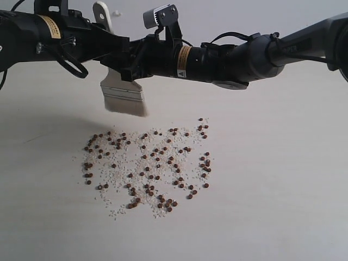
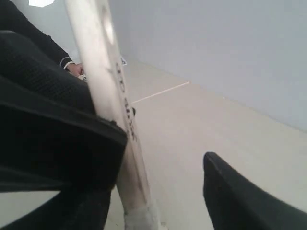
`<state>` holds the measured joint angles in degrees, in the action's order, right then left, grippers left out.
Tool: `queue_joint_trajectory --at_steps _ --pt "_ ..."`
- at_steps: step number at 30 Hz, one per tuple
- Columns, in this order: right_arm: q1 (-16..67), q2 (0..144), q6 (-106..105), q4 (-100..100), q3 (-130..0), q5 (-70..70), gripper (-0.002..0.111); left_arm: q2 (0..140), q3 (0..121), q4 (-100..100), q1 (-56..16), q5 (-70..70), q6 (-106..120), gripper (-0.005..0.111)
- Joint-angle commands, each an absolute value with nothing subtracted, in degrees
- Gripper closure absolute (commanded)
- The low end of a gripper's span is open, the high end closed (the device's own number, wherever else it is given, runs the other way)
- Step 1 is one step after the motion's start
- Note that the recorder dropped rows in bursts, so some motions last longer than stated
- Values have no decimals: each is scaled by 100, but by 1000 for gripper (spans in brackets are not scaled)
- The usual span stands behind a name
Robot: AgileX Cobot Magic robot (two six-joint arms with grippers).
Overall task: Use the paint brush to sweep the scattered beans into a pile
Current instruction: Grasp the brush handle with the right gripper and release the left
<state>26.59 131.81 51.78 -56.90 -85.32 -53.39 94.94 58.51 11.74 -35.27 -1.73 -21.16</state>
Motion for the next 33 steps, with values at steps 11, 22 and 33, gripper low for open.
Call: queue_joint_trajectory --at_steps 11,22,33 --pt "2669 13186 5159 -5563 -8576 -5348 108 9445 5886 1223 -3596 -277 -2230 107" --pt "2669 13186 5037 -5530 -8576 -5337 108 9445 5886 1327 -3595 -289 -2230 107" --pt "2669 13186 5127 -5407 -8576 -5217 108 8957 5886 1432 -3597 -280 -2096 66"
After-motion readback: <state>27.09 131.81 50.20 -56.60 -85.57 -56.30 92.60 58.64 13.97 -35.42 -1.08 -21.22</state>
